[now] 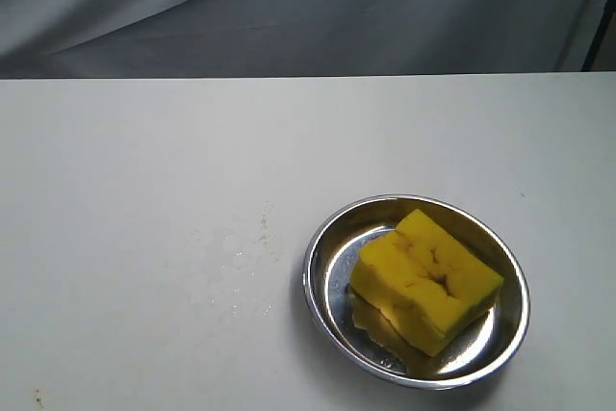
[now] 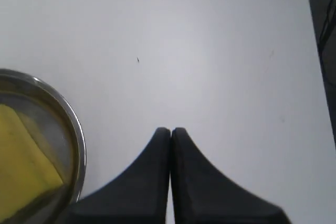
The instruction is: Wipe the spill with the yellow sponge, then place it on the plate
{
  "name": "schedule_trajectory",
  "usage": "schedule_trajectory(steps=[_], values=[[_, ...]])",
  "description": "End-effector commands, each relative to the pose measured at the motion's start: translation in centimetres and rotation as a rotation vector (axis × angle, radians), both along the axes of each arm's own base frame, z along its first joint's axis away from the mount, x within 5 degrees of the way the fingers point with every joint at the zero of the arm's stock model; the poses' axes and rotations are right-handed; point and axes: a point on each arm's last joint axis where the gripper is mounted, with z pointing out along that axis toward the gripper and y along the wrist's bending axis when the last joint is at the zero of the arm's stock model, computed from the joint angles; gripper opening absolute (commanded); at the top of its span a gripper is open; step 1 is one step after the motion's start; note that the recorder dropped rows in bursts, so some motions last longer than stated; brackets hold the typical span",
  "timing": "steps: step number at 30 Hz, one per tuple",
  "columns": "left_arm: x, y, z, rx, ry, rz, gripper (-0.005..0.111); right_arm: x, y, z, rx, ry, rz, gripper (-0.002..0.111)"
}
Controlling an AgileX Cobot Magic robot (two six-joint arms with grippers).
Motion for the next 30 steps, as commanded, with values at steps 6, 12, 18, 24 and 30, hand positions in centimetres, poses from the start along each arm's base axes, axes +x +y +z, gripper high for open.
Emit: schedule_trajectory(steps=[6,12,18,24,30], values=[[0.0,0.0,-0.1,-0.001,-0.001,0.002,0.000,-8.8,-1.3,3.3,0.011,-0.321,-0.018,0.000],[0.0,0.0,-0.1,-0.001,-0.001,0.002,0.000,-13.4,-1.5,3.5,0.101,-0.506,-0.054,0.000],[0.0,0.0,-0.1,-0.001,-0.001,0.002,0.000,-17.3,-0.4,3.0,0.180,-0.782,0.016,0.000],[0.0,0.0,-0.1,-0.001,-0.001,0.002,0.000,-21.3,-0.2,1.5,0.184,-1.148,0.040,0.000],[0.0,0.0,-0.1,-0.002,-0.001,0.002,0.000,-20.7,-0.5,-0.4,0.131,-1.222,0.040,0.000]])
